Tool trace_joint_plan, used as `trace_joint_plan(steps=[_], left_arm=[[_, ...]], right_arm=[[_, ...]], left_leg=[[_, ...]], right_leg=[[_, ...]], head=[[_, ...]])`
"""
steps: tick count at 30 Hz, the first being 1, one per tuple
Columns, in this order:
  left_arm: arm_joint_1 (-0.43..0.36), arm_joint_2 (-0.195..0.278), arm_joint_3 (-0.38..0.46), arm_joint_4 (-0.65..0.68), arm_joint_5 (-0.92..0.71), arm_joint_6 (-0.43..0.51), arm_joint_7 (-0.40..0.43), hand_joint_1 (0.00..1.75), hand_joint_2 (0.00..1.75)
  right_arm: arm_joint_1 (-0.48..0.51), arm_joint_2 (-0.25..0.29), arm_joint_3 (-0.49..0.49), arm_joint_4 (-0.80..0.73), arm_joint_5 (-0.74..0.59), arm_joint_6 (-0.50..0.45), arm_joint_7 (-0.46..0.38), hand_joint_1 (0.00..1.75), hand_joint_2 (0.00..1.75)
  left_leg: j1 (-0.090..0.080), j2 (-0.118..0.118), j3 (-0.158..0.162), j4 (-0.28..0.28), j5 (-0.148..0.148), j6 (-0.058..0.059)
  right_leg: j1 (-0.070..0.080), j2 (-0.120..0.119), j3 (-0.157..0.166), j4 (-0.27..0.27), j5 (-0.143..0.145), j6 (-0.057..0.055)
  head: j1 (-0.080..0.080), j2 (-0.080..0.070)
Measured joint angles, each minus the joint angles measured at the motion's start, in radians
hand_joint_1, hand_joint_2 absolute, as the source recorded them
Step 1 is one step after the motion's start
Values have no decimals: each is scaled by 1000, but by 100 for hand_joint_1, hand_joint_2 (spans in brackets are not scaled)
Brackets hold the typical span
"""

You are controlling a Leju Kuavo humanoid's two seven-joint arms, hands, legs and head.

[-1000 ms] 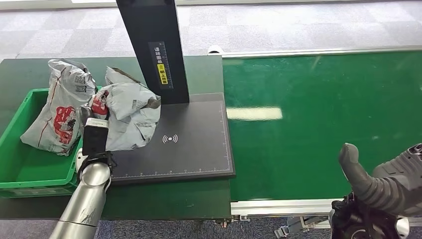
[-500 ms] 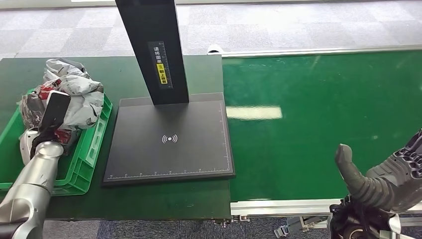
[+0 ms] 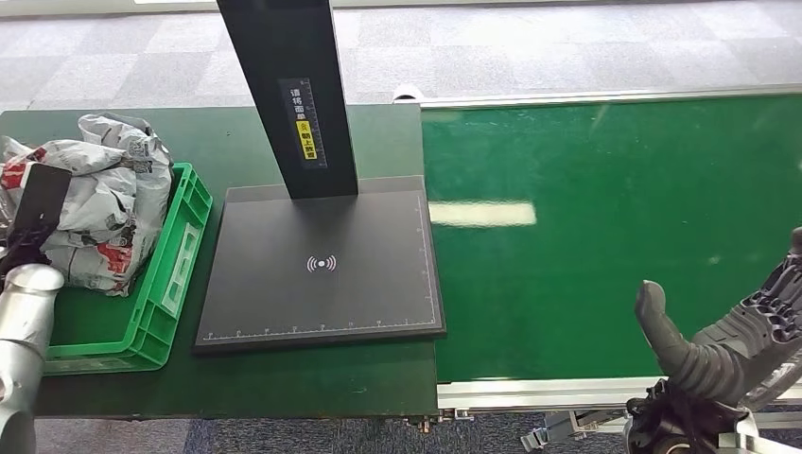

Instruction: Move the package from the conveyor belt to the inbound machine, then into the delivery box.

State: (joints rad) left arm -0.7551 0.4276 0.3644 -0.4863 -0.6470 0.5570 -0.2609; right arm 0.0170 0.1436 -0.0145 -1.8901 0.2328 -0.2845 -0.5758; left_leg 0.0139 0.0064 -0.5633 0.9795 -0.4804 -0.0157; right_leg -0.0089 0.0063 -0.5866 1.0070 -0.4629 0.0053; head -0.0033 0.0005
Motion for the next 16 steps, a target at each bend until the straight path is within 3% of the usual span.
trace_joint_plan(steps=[3,9,16], left_arm=[[4,29,63,8,38,19,-26,7,175],[19,43,168,8,103,3,-101,0,175],[51,8,213,-87,272,-193,-197,0,175]], right_arm=[[0,3,-8,6,6,12,5,0,175],[-1,10,-16,18,9,15,9,0,175],[-3,18,-21,27,11,19,9,0,175]], left_leg=[[0,0,-1,0,0,0],[0,-1,-1,0,0,0],[0,-1,-1,0,0,0]], right_leg=[[0,0,-1,0,0,0],[0,-1,-1,0,0,0],[0,-1,-1,0,0,0]], head=[[0,0],[0,0],[0,0]])
